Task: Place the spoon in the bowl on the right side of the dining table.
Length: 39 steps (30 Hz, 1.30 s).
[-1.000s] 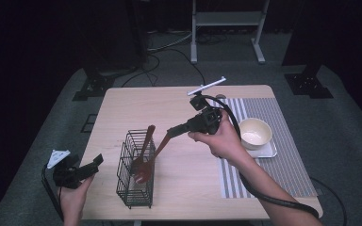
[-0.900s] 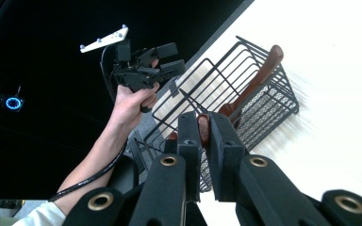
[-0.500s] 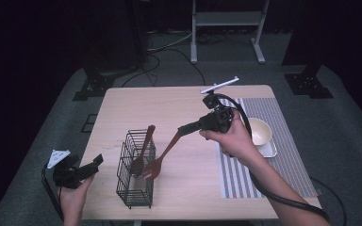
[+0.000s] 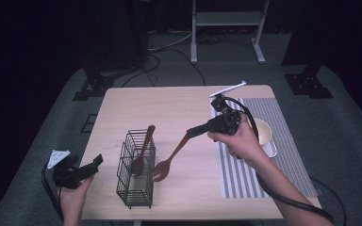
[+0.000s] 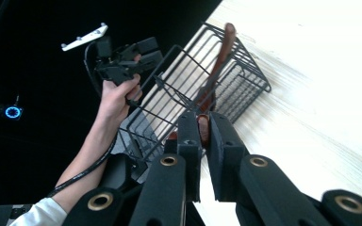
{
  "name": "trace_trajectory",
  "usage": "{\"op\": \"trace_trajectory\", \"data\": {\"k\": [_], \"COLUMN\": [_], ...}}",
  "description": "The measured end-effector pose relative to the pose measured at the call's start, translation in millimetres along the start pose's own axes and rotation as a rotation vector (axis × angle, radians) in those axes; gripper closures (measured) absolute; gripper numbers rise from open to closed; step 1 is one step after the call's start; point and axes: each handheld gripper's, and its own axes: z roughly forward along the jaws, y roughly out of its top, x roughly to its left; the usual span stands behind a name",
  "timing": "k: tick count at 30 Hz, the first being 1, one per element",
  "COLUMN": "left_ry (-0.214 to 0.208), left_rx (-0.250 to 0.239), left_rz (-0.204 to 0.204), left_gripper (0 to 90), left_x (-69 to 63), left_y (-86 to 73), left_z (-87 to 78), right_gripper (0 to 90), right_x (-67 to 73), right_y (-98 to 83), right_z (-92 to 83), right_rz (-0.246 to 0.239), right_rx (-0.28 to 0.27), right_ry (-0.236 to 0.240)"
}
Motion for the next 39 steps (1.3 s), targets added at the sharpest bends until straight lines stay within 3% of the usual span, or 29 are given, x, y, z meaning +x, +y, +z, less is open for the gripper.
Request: {"op": "trace_trajectory", "data": {"k": [39], "left_ry": [0.004], "left_rx": [0.001], "left_rz": [0.003], "left_gripper": [2.5], "left_x": [0.1], "left_y": [0.2], "left_z": [-0.3], "right_gripper": [83.5], "right_x": [-57.8], "right_y": [-23.9], "right_z": [-24.4], "right_rz": [0.132], "right_rx": [-0.035], "right_ry": [-0.075]}}
